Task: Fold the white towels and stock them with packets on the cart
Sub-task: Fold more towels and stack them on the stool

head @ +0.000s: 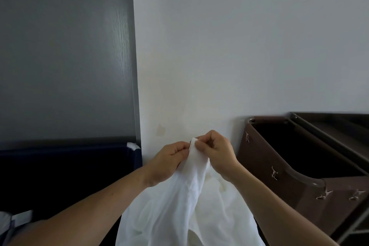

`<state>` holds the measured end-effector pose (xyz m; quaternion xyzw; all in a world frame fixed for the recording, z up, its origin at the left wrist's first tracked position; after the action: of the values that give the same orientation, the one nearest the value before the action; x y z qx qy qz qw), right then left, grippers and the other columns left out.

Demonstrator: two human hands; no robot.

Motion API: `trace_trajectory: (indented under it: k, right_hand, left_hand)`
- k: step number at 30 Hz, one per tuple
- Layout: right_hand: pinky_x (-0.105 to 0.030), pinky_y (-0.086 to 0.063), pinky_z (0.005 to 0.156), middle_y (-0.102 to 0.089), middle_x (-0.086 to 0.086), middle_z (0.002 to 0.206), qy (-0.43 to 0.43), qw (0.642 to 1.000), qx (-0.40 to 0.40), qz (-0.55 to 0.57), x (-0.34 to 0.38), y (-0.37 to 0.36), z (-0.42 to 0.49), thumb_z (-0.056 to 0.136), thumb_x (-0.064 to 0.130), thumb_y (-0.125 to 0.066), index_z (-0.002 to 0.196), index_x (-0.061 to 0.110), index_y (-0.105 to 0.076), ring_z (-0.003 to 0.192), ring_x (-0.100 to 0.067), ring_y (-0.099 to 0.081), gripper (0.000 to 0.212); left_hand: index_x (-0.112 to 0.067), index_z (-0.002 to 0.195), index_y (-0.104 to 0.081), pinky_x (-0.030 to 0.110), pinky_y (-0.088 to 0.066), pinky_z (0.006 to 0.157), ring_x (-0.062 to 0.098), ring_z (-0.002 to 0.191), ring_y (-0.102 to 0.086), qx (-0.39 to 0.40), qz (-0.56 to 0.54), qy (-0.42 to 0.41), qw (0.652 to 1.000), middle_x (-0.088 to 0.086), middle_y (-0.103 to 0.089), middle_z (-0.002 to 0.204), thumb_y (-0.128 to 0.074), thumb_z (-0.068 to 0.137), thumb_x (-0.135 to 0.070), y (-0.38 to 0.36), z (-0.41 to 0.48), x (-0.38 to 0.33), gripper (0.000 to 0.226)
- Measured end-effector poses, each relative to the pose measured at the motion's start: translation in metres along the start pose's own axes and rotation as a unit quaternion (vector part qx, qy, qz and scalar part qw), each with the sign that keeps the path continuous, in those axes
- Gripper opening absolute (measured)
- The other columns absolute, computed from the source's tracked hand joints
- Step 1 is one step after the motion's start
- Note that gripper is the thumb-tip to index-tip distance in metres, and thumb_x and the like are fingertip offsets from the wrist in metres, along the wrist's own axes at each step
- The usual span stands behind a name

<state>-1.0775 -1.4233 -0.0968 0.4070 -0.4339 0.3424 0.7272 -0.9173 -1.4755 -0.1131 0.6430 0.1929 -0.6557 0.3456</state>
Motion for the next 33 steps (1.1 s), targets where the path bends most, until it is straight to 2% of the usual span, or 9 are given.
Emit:
trace_trajectory:
  k: [4,9,13,16,19,23,26,30,33]
  right_hand:
    - [-0.036,-0.054,0.072,-0.07,0.002,0.084,0.008,1.0,0.0,0.008,0.004,-0.002,0.002,0.087,0.013,-0.071,0.082,0.016,-0.064,0.079,-0.014,-0.065,0.01]
    - [-0.015,-0.046,0.068,-0.064,0.009,0.079,0.037,0.997,0.047,-0.057,0.013,0.008,0.01,0.092,0.031,-0.067,0.103,0.031,-0.06,0.072,-0.002,-0.058,0.014]
    - [-0.011,-0.041,0.058,-0.062,0.012,0.072,0.077,0.983,0.021,-0.168,0.025,0.019,0.015,0.096,0.034,-0.06,0.08,0.033,-0.06,0.066,-0.001,-0.054,0.016]
    - [-0.016,-0.038,0.061,-0.058,0.013,0.074,0.128,0.973,-0.02,-0.19,0.049,0.025,0.02,0.099,0.028,-0.056,0.088,0.024,-0.056,0.069,-0.002,-0.052,0.011]
    - [-0.022,-0.032,0.064,-0.053,0.014,0.074,0.141,0.971,-0.15,-0.124,0.084,0.053,0.04,0.1,0.025,-0.053,0.092,0.019,-0.054,0.07,-0.007,-0.049,0.01]
    - [-0.028,-0.039,0.072,-0.053,0.013,0.078,0.158,0.956,-0.222,-0.112,0.127,0.086,0.066,0.1,0.031,-0.052,0.095,0.018,-0.054,0.078,-0.015,-0.053,0.014]
    - [-0.032,-0.043,0.076,-0.052,0.013,0.078,0.184,0.942,-0.263,-0.1,0.148,0.102,0.076,0.1,0.031,-0.051,0.094,0.017,-0.054,0.083,-0.017,-0.053,0.015]
    - [-0.023,-0.04,0.069,-0.051,0.013,0.079,0.199,0.935,-0.28,-0.094,0.169,0.115,0.083,0.101,0.03,-0.049,0.093,0.016,-0.052,0.074,-0.006,-0.048,0.017]
    - [-0.019,-0.039,0.066,-0.05,0.013,0.079,0.204,0.928,-0.297,-0.098,0.179,0.124,0.087,0.101,0.031,-0.048,0.093,0.015,-0.052,0.075,-0.006,-0.048,0.018]
  left_hand:
    - [-0.012,0.099,-0.066,0.035,-0.048,0.075,0.013,0.078,-0.057,-0.007,0.121,-0.018,0.992,0.004,-0.065,0.085,-0.055,0.095,-0.041,0.0,0.0,-0.002,0.031]
    - [0.0,0.087,-0.054,0.027,-0.038,0.061,0.009,0.063,-0.043,-0.046,0.237,-0.076,0.967,-0.001,-0.049,0.071,-0.047,0.103,-0.03,0.005,0.008,-0.026,0.034]
    - [-0.012,0.077,-0.046,0.019,-0.034,0.056,0.006,0.059,-0.038,-0.037,0.262,-0.074,0.962,-0.006,-0.044,0.068,-0.043,0.104,-0.03,0.004,0.015,-0.038,0.033]
    - [-0.016,0.086,-0.049,0.016,-0.037,0.056,0.002,0.058,-0.041,-0.054,0.246,-0.087,0.964,-0.007,-0.048,0.073,-0.04,0.105,-0.034,-0.002,0.017,-0.044,0.028]
    - [-0.02,0.106,-0.052,0.018,-0.043,0.062,-0.001,0.065,-0.05,-0.09,0.245,-0.13,0.956,-0.009,-0.056,0.081,-0.039,0.105,-0.038,-0.002,0.015,-0.048,0.022]
    - [-0.025,0.11,-0.048,0.014,-0.041,0.062,-0.003,0.068,-0.055,-0.123,0.226,-0.148,0.955,-0.013,-0.057,0.081,-0.038,0.103,-0.041,0.006,0.011,-0.04,0.021]
    - [-0.031,0.114,-0.049,0.014,-0.044,0.071,-0.004,0.084,-0.059,-0.156,0.222,-0.154,0.95,-0.018,-0.06,0.096,-0.038,0.101,-0.047,0.017,0.011,-0.027,0.023]
    - [-0.034,0.124,-0.05,0.027,-0.052,0.084,0.0,0.095,-0.058,-0.189,0.266,-0.165,0.931,-0.022,-0.057,0.112,-0.044,0.102,-0.042,0.027,0.013,-0.018,0.024]
    - [-0.042,0.119,-0.046,0.022,-0.054,0.072,0.0,0.085,-0.06,-0.17,0.214,-0.179,0.945,-0.019,-0.059,0.106,-0.052,0.1,-0.037,0.026,0.013,-0.029,0.021]
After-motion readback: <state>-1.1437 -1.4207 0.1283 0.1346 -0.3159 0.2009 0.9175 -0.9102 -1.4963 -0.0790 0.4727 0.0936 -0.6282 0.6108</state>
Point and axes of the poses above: each hand's wrist, its own z-axis towards the middle knuckle, its own y-axis out of the back of the hand, x = y × z, the point moved 3 cm from there along z, towards the middle knuckle
